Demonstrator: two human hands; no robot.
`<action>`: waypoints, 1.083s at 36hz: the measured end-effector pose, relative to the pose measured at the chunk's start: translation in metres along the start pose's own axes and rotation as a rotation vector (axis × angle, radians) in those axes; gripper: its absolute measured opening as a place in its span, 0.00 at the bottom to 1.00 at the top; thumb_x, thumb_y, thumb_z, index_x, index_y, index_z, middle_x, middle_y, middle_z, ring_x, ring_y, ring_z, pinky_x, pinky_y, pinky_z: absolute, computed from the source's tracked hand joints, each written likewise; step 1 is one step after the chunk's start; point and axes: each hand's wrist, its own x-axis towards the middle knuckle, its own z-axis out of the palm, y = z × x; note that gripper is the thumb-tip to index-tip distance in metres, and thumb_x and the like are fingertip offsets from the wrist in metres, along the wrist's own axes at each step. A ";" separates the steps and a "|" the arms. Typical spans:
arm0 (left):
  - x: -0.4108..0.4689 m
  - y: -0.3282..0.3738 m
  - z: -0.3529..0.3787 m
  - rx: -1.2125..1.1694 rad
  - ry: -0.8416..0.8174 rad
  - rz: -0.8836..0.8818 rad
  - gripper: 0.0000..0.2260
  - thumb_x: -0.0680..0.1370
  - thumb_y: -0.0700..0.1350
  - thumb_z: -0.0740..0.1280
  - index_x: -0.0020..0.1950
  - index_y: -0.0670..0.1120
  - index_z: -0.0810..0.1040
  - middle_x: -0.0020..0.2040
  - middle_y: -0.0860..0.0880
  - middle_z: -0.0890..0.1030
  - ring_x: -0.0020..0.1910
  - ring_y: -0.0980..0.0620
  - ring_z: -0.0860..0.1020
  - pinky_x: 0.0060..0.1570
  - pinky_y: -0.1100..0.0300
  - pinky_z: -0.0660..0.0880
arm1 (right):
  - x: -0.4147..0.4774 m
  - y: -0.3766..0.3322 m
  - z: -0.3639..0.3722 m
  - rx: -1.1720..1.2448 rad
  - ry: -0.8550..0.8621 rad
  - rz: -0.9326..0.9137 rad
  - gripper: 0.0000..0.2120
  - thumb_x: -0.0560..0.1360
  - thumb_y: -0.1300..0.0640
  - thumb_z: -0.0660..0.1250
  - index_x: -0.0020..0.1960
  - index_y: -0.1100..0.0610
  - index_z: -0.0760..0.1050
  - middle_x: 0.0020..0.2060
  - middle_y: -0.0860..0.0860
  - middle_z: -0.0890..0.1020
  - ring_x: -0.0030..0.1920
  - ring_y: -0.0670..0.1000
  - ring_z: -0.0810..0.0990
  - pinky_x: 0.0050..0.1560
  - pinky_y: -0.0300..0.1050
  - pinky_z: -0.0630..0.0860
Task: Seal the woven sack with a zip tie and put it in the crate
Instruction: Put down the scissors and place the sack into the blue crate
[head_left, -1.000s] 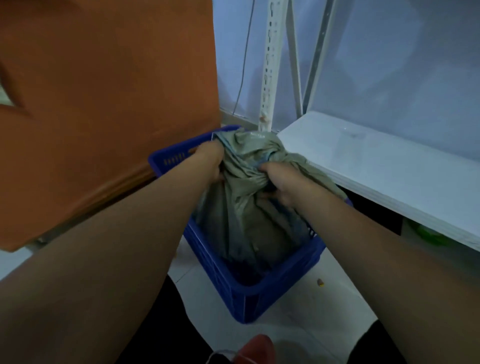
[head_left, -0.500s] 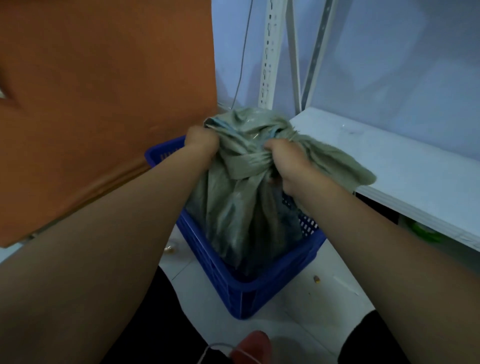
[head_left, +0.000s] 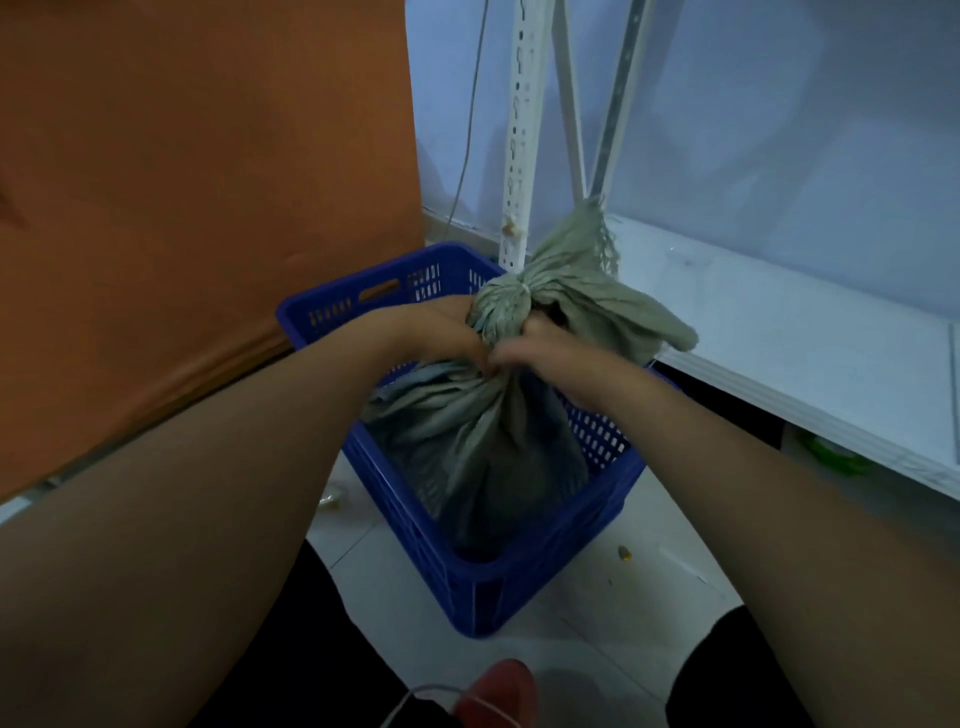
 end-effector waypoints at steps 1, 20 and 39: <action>0.002 -0.001 -0.003 0.048 0.036 -0.016 0.14 0.71 0.37 0.73 0.55 0.49 0.80 0.53 0.48 0.82 0.54 0.47 0.81 0.57 0.51 0.78 | -0.005 -0.005 -0.002 0.235 -0.003 -0.019 0.09 0.71 0.58 0.68 0.51 0.55 0.80 0.54 0.56 0.82 0.53 0.54 0.80 0.60 0.53 0.78; -0.011 0.027 0.009 0.077 -0.388 -0.277 0.39 0.75 0.56 0.72 0.80 0.49 0.57 0.79 0.53 0.61 0.78 0.48 0.59 0.74 0.54 0.62 | -0.011 -0.028 -0.049 1.167 0.319 -0.107 0.09 0.79 0.61 0.67 0.58 0.61 0.80 0.53 0.58 0.87 0.59 0.60 0.83 0.60 0.57 0.80; 0.019 0.046 -0.012 -1.238 0.538 0.070 0.10 0.78 0.47 0.71 0.53 0.41 0.82 0.35 0.48 0.83 0.34 0.50 0.81 0.41 0.57 0.81 | 0.042 0.023 0.020 0.158 0.042 -0.146 0.52 0.65 0.55 0.83 0.80 0.51 0.57 0.71 0.47 0.74 0.69 0.46 0.74 0.71 0.49 0.72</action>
